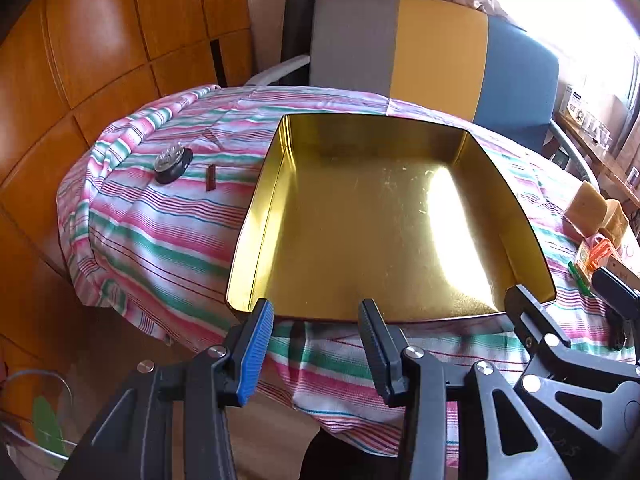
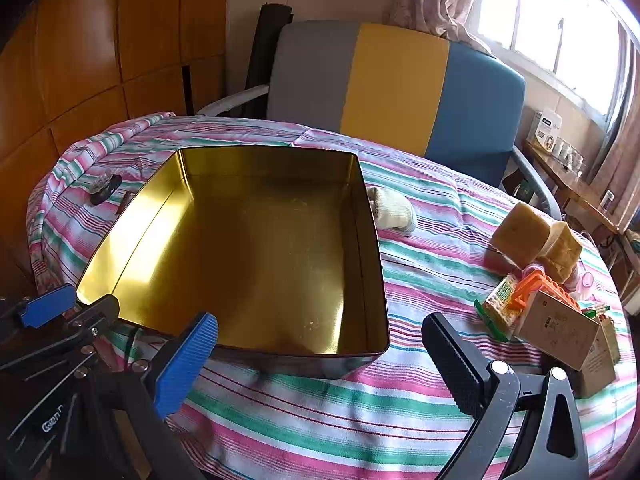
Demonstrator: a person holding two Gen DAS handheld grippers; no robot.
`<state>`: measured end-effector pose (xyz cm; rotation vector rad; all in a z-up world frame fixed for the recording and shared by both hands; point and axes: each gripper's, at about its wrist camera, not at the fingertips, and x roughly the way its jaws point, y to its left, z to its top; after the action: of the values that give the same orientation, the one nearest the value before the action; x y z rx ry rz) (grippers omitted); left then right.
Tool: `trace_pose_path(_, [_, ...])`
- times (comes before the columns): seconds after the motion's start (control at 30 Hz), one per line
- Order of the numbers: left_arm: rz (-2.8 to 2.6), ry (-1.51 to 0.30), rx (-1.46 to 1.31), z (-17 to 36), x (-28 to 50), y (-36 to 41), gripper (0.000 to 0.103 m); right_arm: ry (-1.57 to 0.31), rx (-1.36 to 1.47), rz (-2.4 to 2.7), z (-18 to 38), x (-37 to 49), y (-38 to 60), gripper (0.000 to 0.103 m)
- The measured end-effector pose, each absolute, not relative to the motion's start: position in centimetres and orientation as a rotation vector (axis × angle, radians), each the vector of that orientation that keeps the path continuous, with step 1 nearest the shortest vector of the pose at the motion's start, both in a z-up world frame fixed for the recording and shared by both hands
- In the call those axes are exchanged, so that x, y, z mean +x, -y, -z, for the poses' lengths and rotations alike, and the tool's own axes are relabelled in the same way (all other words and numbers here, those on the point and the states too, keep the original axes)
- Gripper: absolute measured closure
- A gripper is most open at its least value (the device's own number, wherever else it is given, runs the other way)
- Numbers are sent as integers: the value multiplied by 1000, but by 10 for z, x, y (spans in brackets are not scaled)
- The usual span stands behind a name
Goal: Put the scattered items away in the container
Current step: 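Reach the left gripper to the beige knit sock and close on it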
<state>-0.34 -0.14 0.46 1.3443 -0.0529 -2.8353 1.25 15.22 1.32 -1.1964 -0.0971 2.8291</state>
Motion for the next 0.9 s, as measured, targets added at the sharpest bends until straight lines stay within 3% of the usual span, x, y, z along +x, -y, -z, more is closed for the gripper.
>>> trace_pose_path(0.5, [2943,220,1429,5,15,-37,58,-31,-1241,-2787,-5,18,-174,0])
trace_pose_path(0.73, [3144,391,1695,23,44,-103,57,-235,-1250,-2731,0,42,-243,0])
trace_pose_path(0.9, [3226,362,1835,5,28,-134,57,-422,-1261,-2619,12,70,-305,0])
